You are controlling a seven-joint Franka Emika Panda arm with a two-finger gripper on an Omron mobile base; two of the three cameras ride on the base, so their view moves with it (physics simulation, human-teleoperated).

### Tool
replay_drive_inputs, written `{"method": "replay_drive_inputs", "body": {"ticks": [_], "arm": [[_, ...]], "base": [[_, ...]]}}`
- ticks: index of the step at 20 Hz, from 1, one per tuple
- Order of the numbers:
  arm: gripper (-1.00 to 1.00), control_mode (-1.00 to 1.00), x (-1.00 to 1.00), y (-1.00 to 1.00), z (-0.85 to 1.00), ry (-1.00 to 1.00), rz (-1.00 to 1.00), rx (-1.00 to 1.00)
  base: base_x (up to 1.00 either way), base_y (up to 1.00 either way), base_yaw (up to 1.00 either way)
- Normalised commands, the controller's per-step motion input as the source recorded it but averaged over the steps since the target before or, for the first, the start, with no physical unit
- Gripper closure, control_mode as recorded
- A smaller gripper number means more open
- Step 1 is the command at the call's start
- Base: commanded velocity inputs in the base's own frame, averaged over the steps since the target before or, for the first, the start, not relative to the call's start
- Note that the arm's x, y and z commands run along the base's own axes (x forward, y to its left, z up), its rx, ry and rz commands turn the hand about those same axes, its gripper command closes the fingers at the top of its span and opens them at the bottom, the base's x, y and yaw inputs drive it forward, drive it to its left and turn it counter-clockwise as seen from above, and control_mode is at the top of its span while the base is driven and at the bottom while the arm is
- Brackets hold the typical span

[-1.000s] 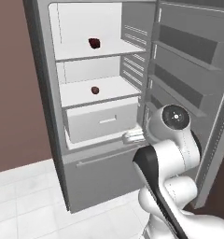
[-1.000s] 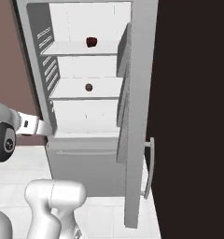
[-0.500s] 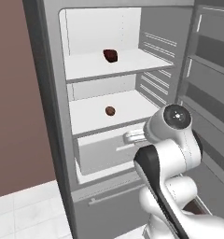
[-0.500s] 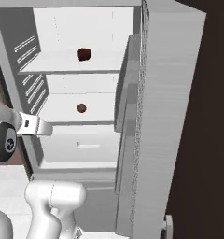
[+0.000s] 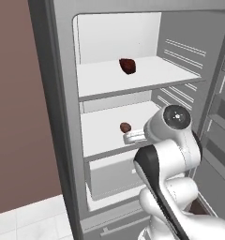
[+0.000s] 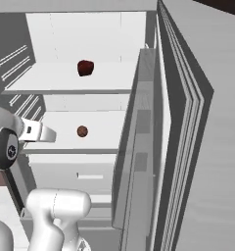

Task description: Pick the egg and butter from the fridge and place them by the bowl for mixing.

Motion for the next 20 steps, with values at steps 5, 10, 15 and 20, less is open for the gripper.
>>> {"method": "replay_drive_inputs", "body": {"ticks": [5, 10, 15, 20], "arm": [[-1.0, -1.0, 0.11, -0.46, 0.0, 0.01, 0.24, 0.04], [-1.0, -1.0, 0.0, -0.51, 0.0, 0.08, 0.3, 0.1], [-1.0, -1.0, 0.15, 0.0, 0.0, 0.01, 0.0, 0.0], [-1.0, -1.0, 0.56, 0.0, -0.01, 0.02, -0.03, -0.01]], "base": [[0.0, 0.0, 0.0], [0.0, 0.0, 0.0], [0.0, 0.0, 0.0], [0.0, 0.0, 0.0]]}}
